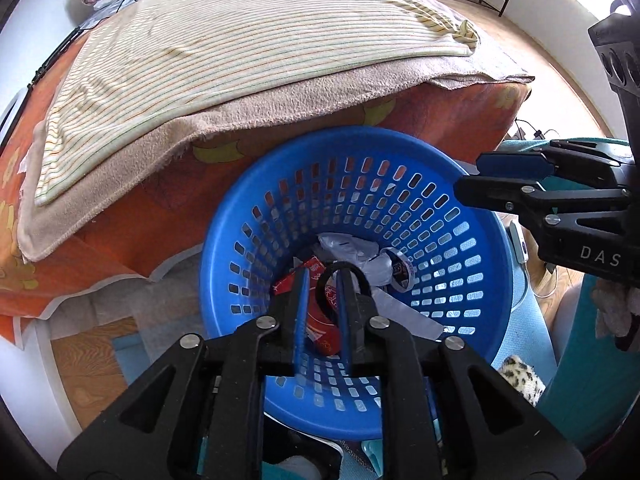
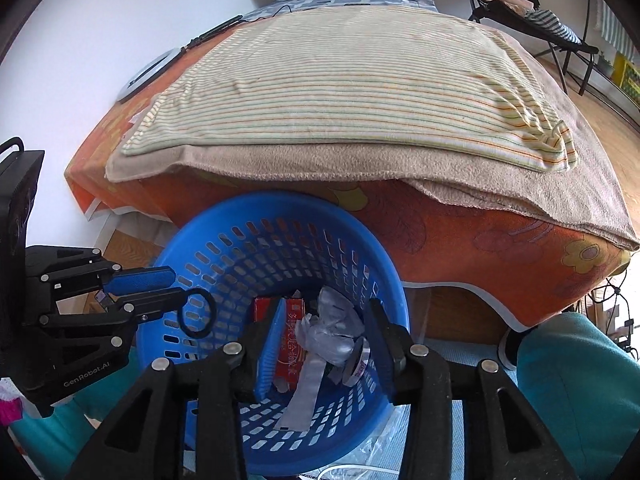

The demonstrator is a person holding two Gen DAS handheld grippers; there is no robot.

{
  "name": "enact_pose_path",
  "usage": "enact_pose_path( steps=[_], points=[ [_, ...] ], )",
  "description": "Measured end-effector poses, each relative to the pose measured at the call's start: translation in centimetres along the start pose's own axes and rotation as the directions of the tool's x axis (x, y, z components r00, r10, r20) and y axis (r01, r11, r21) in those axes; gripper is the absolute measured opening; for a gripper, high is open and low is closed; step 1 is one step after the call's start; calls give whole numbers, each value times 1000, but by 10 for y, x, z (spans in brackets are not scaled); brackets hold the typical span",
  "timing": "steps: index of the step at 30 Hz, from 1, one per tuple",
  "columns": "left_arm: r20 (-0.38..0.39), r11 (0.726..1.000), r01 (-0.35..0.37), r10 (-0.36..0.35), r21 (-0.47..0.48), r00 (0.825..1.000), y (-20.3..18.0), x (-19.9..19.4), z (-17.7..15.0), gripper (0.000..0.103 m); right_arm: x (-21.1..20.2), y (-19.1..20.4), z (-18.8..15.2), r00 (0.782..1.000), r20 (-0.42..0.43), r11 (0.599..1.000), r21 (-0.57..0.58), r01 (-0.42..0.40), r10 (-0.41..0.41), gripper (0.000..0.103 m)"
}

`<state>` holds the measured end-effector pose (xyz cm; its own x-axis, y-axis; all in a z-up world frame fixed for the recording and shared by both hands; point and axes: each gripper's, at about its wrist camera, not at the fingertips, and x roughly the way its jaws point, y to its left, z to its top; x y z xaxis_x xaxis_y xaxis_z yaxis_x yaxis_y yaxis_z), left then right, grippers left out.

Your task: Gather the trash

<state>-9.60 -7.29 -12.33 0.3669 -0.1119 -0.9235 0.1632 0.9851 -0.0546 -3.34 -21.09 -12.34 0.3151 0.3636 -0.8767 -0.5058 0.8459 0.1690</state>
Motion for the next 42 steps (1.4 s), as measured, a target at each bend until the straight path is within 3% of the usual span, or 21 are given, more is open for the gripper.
enact_pose_path(
  steps=[2,6,11,20,40,42],
  points=[
    [8,1000,-3,3,0,1000,0,-1,0,46,0,-1,0,1000,0,1000,7,4,-4,58],
    [12,1000,-18,18,2,1000,-2,-1,-1,63,1,-1,1,1000,-4,1000,15,20,-20,78],
    [-4,1000,-26,26,6,1000,-3,2,-2,67,2,-6,3,1000,-10,999,40,28,-28,86],
    [18,997,-61,61,-37,998,4,-4,1,69,3,-11,5,999,-22,996,79,27,-25,87],
    [211,987,-67,98,-146,973,35,-67,50,70,-45,-18,61,982,177,995,78,59,-72,92],
    [225,986,-61,95,-154,970,37,-71,55,75,-48,-17,68,978,193,996,68,65,-77,93]
  ],
)
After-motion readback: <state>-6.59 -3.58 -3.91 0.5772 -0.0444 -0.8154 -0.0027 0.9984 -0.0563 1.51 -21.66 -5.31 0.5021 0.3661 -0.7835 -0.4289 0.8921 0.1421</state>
